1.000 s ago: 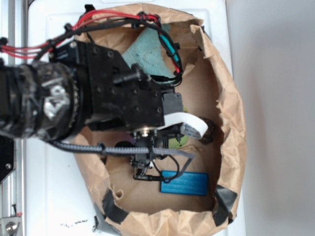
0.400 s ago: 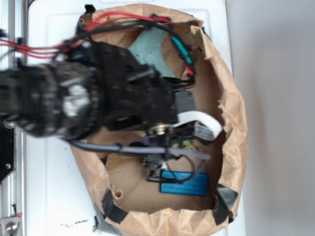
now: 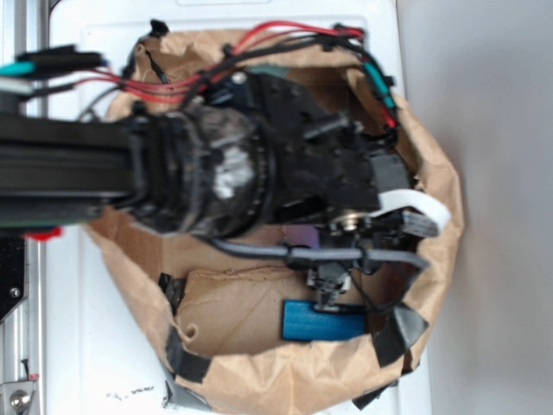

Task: Grab the green animal.

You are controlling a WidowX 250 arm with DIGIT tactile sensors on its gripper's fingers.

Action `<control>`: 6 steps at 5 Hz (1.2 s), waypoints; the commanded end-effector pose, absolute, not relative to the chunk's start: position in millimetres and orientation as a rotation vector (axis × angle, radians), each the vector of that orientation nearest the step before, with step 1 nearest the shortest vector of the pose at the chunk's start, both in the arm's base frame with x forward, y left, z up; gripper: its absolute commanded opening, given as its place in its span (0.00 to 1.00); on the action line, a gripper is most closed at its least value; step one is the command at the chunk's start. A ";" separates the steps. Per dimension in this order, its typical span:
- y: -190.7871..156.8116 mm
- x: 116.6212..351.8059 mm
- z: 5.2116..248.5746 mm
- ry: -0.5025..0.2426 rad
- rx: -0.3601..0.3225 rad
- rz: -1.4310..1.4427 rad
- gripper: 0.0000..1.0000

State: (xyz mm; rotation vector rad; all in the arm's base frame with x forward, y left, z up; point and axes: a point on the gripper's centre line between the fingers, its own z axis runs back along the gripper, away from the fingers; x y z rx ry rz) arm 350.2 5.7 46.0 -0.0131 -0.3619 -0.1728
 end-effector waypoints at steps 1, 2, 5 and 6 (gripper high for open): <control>9.0 372.3 65.0 -0.442 0.001 -0.141 0.00; 8.3 369.0 63.7 -0.442 0.003 -0.151 0.00; -0.7 351.3 79.6 -0.442 -0.078 -0.184 0.00; -7.4 339.0 96.4 -0.455 -0.139 -0.203 0.00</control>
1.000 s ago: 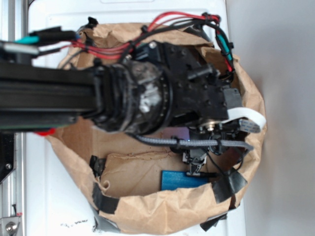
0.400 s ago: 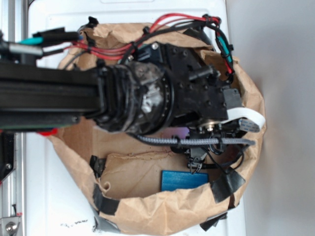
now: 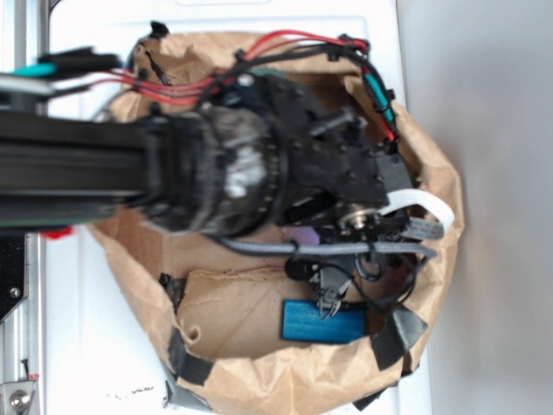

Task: Grab the green animal.

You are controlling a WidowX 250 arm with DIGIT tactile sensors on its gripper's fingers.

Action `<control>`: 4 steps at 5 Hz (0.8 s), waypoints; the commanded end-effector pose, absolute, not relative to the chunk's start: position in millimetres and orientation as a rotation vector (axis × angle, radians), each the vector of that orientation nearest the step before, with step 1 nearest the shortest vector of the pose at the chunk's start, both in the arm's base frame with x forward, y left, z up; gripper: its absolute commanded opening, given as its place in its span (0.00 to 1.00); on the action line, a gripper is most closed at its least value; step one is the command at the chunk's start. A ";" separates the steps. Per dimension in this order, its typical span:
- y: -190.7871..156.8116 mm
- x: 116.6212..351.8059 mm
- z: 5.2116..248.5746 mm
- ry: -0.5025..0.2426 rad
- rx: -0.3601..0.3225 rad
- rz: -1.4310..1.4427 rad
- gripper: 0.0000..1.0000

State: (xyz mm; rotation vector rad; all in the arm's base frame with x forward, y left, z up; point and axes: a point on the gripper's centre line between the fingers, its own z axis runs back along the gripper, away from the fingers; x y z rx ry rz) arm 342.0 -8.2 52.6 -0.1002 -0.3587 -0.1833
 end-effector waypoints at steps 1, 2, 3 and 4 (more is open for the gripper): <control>-12.3 329.2 114.2 -0.462 -0.195 -0.212 0.00; -15.5 325.4 122.3 -0.463 -0.206 -0.211 0.00; -18.9 322.0 128.8 -0.462 -0.217 -0.211 0.00; -25.2 319.7 138.8 -0.456 -0.239 -0.210 0.00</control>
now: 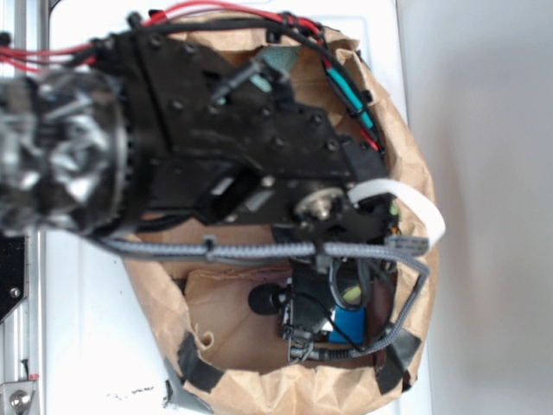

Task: Grab the green animal.

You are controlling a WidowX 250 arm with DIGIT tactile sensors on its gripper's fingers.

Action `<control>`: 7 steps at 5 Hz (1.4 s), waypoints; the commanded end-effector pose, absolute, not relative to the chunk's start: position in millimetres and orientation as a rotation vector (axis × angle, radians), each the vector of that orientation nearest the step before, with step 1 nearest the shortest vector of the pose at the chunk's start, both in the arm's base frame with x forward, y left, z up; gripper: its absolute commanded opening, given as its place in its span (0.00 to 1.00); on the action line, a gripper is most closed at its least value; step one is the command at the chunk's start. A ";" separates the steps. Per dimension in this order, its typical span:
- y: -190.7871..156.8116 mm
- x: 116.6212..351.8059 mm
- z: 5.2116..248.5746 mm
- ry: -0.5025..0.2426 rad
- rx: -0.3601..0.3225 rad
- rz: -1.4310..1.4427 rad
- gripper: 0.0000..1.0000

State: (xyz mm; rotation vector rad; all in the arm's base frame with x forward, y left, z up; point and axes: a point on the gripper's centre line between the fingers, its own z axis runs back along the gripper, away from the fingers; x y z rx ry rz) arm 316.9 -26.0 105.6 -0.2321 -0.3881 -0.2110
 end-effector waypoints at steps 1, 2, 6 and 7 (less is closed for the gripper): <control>-30.3 312.6 151.1 -0.446 -0.253 -0.218 0.00; -25.6 299.8 159.4 -0.425 -0.206 -0.205 0.00; 40.5 263.3 188.4 -0.135 0.062 0.035 0.00; 32.2 253.2 195.0 -0.166 0.025 -0.010 0.00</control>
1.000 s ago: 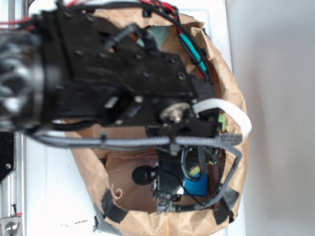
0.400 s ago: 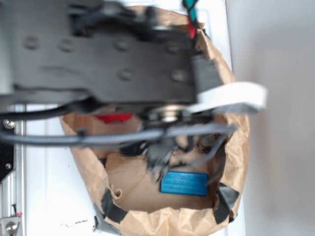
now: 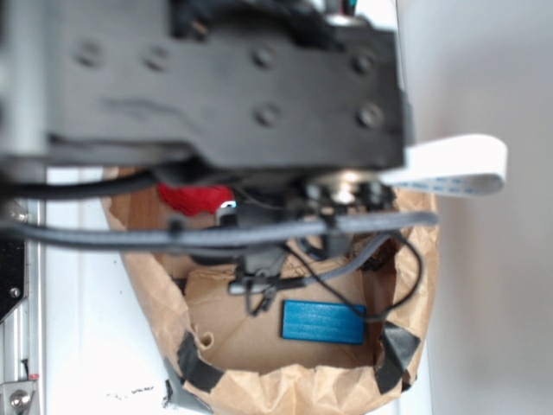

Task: Grab the green animal.

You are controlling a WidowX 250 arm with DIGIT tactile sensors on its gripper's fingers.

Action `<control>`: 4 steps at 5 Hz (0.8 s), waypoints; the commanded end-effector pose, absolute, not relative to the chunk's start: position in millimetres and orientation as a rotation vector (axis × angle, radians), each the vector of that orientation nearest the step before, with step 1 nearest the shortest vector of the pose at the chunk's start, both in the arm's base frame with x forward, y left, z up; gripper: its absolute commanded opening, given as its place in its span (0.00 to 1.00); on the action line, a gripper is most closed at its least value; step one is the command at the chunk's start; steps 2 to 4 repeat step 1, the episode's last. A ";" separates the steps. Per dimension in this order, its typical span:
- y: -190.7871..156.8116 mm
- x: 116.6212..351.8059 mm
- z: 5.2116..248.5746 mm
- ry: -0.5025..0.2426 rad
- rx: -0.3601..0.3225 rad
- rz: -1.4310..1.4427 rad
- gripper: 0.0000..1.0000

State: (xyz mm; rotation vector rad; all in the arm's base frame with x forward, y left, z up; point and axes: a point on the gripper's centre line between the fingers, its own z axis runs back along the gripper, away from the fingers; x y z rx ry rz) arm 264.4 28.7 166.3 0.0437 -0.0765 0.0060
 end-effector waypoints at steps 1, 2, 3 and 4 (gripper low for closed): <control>30.0 250.5 196.0 -0.191 0.013 -0.023 0.00; 30.0 250.5 196.0 -0.191 0.013 -0.023 0.00; 30.0 250.5 196.0 -0.191 0.013 -0.023 0.00; 30.0 250.5 196.0 -0.191 0.013 -0.023 0.00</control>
